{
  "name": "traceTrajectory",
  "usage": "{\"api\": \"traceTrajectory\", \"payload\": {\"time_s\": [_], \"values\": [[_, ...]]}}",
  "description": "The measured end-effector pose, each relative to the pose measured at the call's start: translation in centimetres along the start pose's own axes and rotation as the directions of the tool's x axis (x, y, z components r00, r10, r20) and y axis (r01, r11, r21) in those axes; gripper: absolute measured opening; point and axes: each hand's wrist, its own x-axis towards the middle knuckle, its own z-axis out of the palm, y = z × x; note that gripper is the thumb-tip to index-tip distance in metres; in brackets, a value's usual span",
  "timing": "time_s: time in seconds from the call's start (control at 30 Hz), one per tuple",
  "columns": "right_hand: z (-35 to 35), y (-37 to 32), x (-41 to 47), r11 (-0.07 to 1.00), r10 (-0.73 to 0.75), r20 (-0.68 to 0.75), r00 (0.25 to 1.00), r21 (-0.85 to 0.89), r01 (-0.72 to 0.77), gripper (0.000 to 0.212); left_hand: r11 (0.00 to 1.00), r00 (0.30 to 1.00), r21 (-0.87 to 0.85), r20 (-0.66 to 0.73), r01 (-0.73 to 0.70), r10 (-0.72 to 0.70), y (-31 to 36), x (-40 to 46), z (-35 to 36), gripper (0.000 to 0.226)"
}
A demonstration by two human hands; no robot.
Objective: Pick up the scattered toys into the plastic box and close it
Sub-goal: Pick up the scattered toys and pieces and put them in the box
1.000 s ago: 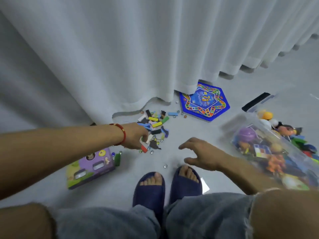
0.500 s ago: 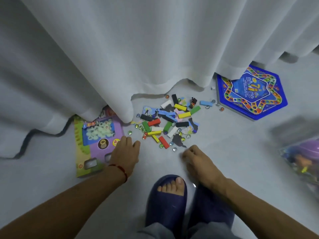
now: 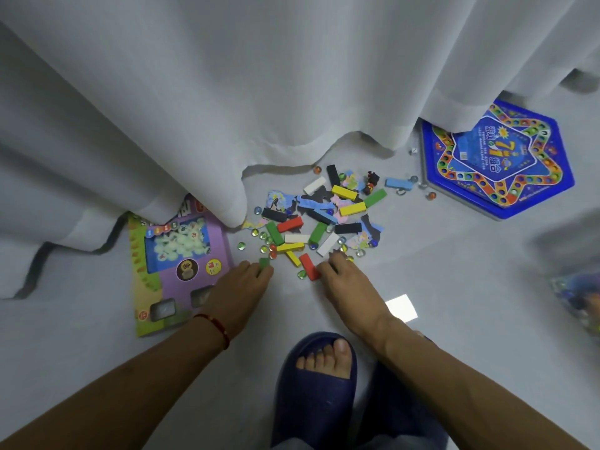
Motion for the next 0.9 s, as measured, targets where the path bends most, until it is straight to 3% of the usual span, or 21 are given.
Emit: {"api": "traceTrajectory", "payload": {"time_s": [0.1, 0.17, 0.2, 0.23, 0.3, 0.37, 0.4, 0.47, 0.6, 0.73, 0.8, 0.9], "values": [[0.0, -0.1, -0.4, 0.999, 0.04, 0.005, 0.999, 0.006, -0.04, 0.035, 0.995, 0.999, -0.094, 0.0, 0.043, -0.043, -0.8, -0.3, 1.0, 0.05], [-0.4, -0.2, -0.7, 0.969, 0.172, -0.055, 0.984, 0.186, -0.159, 0.028, 0.986, 0.997, -0.147, 0.009, 0.076, -0.075, -1.5, -0.3, 1.1, 0.045], [-0.8, -0.4, -0.8, 0.9, 0.302, -0.065, 0.951, 0.349, -0.262, 0.022, 0.984, 0.997, -0.16, 0.009, 0.081, -0.081, -1.9, -0.4, 1.1, 0.046], [-1.3, -0.7, -0.8, 0.752, 0.452, -0.022, 0.892, 0.548, -0.368, 0.017, 0.983, 0.997, -0.162, 0.0, 0.082, -0.083, -2.1, -0.6, 0.9, 0.047], [-2.5, -1.7, -0.4, 0.206, 0.621, 0.246, 0.744, 0.865, -0.458, 0.014, 0.978, 0.991, -0.177, -0.053, 0.11, -0.121, -2.2, -1.2, 0.2, 0.04], [-3.5, -2.7, 0.0, -0.304, 0.522, 0.491, 0.697, 0.871, -0.386, 0.017, 0.966, 0.977, -0.203, -0.108, 0.159, -0.184, -2.6, -1.7, -0.5, 0.033], [-3.8, -2.9, 0.2, -0.449, 0.453, 0.552, 0.7, 0.82, -0.355, 0.019, 0.96, 0.972, -0.214, -0.107, 0.182, -0.209, -2.7, -2.0, -0.8, 0.032], [-3.9, -3.2, 0.4, -0.568, 0.344, 0.589, 0.731, 0.75, -0.337, 0.021, 0.966, 0.98, -0.202, -0.085, 0.158, -0.178, -2.5, -2.8, -1.3, 0.029], [-3.8, -3.4, 0.4, -0.543, 0.223, 0.594, 0.773, 0.734, -0.407, 0.022, 0.994, 0.997, -0.094, -0.053, -0.053, 0.048, 0.0, -5.5, -0.6, 0.023], [-3.9, -4.8, 0.8, -0.337, 0.21, 0.585, 0.783, 0.796, -0.503, 0.018, 0.984, 0.999, -0.177, 0.023, -0.019, 0.023, 1.2, -7.1, 1.4, 0.032], [-3.5, -5.6, 0.8, -0.12, 0.288, 0.531, 0.797, 0.845, -0.52, 0.019, 0.981, 0.998, -0.193, 0.065, 0.0, 0.013, 1.1, -7.4, 2.2, 0.038], [-1.9, -5.9, 0.5, 0.527, 0.368, 0.259, 0.893, 0.733, -0.43, 0.019, 0.974, 0.999, -0.226, 0.044, 0.014, -0.004, 1.2, -6.9, 1.9, 0.038]]}}
